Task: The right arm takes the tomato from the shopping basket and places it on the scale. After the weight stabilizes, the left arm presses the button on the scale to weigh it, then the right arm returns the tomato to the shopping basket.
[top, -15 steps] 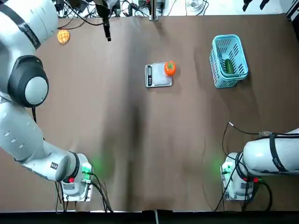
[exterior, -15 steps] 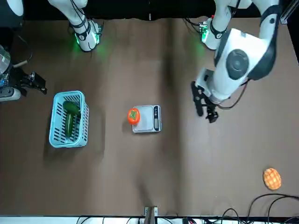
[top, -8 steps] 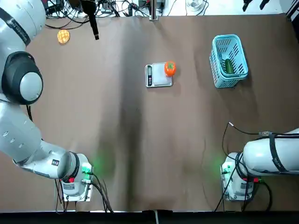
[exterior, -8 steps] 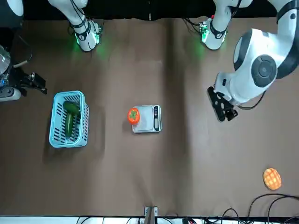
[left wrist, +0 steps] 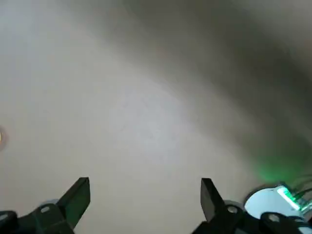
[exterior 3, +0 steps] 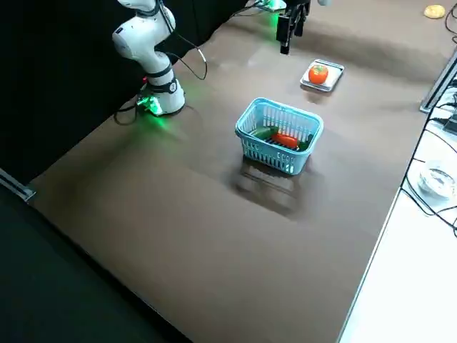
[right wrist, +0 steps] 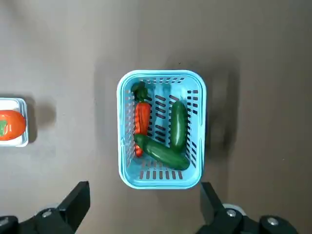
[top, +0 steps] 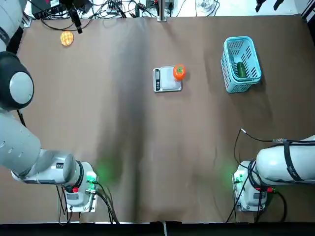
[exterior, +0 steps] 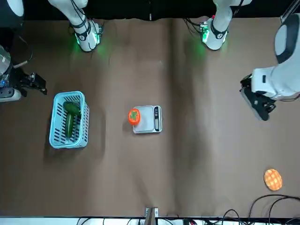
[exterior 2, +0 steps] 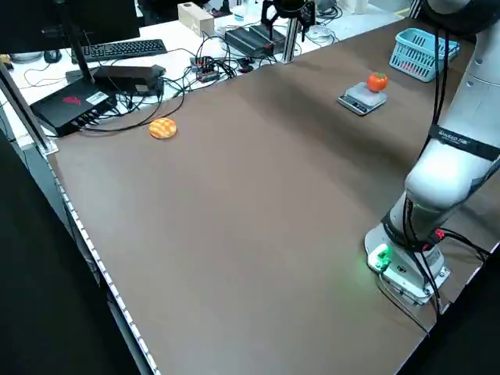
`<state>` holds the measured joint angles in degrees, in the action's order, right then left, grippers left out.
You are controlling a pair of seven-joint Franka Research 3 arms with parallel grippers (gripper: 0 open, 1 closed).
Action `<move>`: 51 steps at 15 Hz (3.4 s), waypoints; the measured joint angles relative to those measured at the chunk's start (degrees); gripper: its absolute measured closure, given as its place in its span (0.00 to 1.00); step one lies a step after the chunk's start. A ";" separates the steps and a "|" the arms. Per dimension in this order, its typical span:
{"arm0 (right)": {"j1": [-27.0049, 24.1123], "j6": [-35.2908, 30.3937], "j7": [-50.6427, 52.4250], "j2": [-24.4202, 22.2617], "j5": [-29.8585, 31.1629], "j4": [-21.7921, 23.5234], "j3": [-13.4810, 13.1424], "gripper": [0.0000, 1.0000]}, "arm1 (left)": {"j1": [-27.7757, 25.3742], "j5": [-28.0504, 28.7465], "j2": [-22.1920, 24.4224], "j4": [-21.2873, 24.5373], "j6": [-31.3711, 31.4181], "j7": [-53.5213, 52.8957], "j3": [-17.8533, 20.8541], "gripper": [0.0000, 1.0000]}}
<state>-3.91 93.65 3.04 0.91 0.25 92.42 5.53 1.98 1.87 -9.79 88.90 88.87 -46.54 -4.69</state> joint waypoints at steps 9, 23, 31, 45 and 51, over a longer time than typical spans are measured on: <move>5.66 1.89 -0.02 5.91 -16.61 1.75 0.51 0.02 | -0.65 0.00 2.54 -0.43 -1.56 29.50 -0.29 0.00; 16.65 29.07 28.51 27.46 -61.93 15.38 0.67 0.02 | -2.35 0.00 8.36 -0.61 -6.78 49.28 -0.02 0.00; 18.76 32.18 45.71 33.60 -76.26 16.75 0.09 0.02 | -3.05 -1.03 10.64 -0.61 -8.95 54.91 0.40 0.00; 18.83 30.71 49.00 34.20 -85.89 20.28 0.24 0.04 | 2.77 -1.86 18.73 10.26 -1.25 57.76 7.96 0.00; 18.84 28.97 49.11 34.48 -87.61 20.70 0.25 0.21 | 2.82 -1.86 18.63 10.26 -1.16 57.47 7.94 0.00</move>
<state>14.93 122.63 52.15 35.39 -87.37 113.12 5.78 4.80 0.00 8.84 99.16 87.72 10.93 3.25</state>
